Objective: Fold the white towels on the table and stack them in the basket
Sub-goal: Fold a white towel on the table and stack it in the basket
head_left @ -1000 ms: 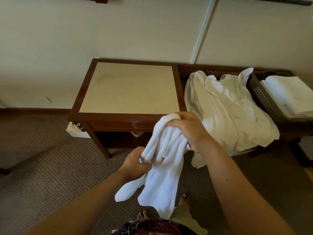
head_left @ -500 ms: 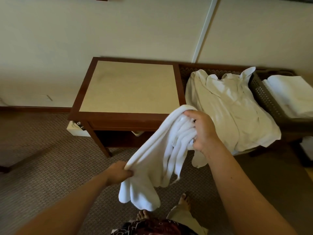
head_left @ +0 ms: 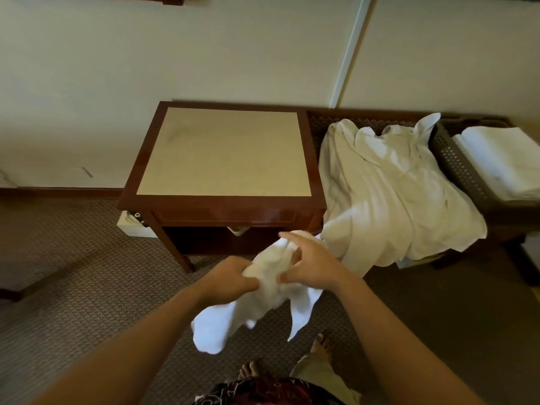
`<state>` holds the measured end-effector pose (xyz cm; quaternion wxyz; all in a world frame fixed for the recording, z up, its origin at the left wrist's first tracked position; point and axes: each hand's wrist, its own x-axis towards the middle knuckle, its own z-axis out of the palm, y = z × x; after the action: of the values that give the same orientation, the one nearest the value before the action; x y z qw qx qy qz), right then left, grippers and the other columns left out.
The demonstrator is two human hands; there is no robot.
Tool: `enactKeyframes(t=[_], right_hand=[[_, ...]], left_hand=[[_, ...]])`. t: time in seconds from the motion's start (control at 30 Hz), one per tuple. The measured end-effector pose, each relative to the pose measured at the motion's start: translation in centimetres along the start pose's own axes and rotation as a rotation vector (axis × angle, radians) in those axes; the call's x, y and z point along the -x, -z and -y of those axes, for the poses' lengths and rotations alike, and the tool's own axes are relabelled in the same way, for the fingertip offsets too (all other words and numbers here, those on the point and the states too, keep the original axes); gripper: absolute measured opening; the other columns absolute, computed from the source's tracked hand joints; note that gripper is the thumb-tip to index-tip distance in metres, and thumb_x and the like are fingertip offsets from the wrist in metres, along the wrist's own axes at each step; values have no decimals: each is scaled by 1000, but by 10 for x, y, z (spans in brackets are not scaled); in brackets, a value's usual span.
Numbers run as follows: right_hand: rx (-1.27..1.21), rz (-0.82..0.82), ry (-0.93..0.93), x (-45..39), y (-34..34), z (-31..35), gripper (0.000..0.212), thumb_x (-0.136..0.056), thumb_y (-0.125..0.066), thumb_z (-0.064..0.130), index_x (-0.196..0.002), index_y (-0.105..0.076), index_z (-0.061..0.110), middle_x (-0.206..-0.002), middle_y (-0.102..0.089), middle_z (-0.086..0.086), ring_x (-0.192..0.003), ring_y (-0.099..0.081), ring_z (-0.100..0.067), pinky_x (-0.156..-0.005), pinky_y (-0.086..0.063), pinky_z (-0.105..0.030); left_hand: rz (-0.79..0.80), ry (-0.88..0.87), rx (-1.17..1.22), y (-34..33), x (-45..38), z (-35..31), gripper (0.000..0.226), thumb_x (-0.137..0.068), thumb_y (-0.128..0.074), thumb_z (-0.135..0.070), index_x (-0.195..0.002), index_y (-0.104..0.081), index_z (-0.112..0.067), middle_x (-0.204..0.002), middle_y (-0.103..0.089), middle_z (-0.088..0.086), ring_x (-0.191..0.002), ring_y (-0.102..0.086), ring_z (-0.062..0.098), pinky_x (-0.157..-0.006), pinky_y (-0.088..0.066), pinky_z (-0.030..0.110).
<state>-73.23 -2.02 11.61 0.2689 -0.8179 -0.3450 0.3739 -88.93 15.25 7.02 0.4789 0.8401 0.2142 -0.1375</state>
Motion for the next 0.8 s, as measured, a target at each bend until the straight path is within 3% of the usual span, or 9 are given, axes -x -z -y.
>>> enactKeyframes(t=[0.07, 0.13, 0.27, 0.4, 0.5, 0.57, 0.63, 0.73, 0.8], right_hand=[[70, 157, 135, 0, -17, 6, 55, -79, -84, 21, -127, -62, 37, -88, -67, 2, -78, -63, -12, -78, -54, -36], [77, 157, 165, -2, -22, 9, 19, -84, -75, 11, -83, -67, 29, -73, -63, 6, -66, -56, -7, -71, -51, -41], [-19, 30, 145, -3, -11, 4, 3, -88, -71, 11, -86, -74, 11, -80, -70, -9, -73, -64, -17, -65, -48, -30], [-133, -26, 147, 6, 1, 6, 7, -88, -66, -2, -86, -73, 2, -75, -67, -1, -67, -58, 1, -62, -43, -15], [-131, -90, 77, 0, 5, 1, 5, -89, -69, 3, -84, -70, 2, -70, -62, 3, -61, -54, 0, -62, -42, -19], [-111, -131, -18, -6, 5, -10, 7, -90, -72, 13, -94, -71, 8, -78, -66, 1, -66, -57, -3, -64, -46, -25], [-106, -113, -150, -8, 1, -15, 26, -88, -73, 16, -113, -64, 17, -96, -69, 1, -84, -66, -12, -73, -55, -31], [-127, -25, -182, -5, -9, -5, 56, -85, -68, 5, -133, -46, 26, -103, -65, -5, -91, -68, -23, -71, -55, -35], [-199, 39, -89, -2, -16, 8, 65, -80, -72, 0, -134, -47, 27, -104, -63, -6, -86, -66, -20, -64, -53, -31]], left_hand=[[78, -128, 41, -1, 2, -27, 17, -73, -69, -21, -71, -59, -7, -64, -53, -4, -60, -49, 9, -57, -37, 31], [98, -195, 64, -2, 3, -38, 14, -73, -70, -13, -72, -57, -8, -66, -51, -6, -61, -46, 8, -59, -36, 30], [26, -160, -47, 2, 0, -21, 20, -78, -73, -21, -77, -57, -32, -76, -56, -10, -68, -51, 9, -62, -40, 27], [91, -9, -479, -4, 2, 18, 25, -85, -63, -65, -96, -60, -42, -114, -51, -17, -112, -47, 17, -96, -41, 44], [-20, 77, -540, -2, 5, 35, 37, -94, -55, -63, -116, -67, -36, -144, -43, -22, -141, -30, 18, -112, -30, 51], [-174, 123, -282, 5, 10, 29, 27, -100, -56, -46, -95, -68, -23, -112, -66, -6, -111, -59, 22, -87, -46, 42], [-330, 134, -24, 8, 14, 18, 26, -98, -60, -28, -79, -60, -11, -75, -60, 1, -70, -57, 22, -61, -43, 37], [-370, 154, 105, 7, 16, -7, 9, -91, -61, -17, -97, -56, -15, -85, -59, 0, -69, -55, 16, -57, -41, 28], [-222, 105, 236, 2, 14, -25, 47, -91, -60, -13, -133, -48, -29, -108, -64, -4, -84, -62, 13, -66, -48, 25]])
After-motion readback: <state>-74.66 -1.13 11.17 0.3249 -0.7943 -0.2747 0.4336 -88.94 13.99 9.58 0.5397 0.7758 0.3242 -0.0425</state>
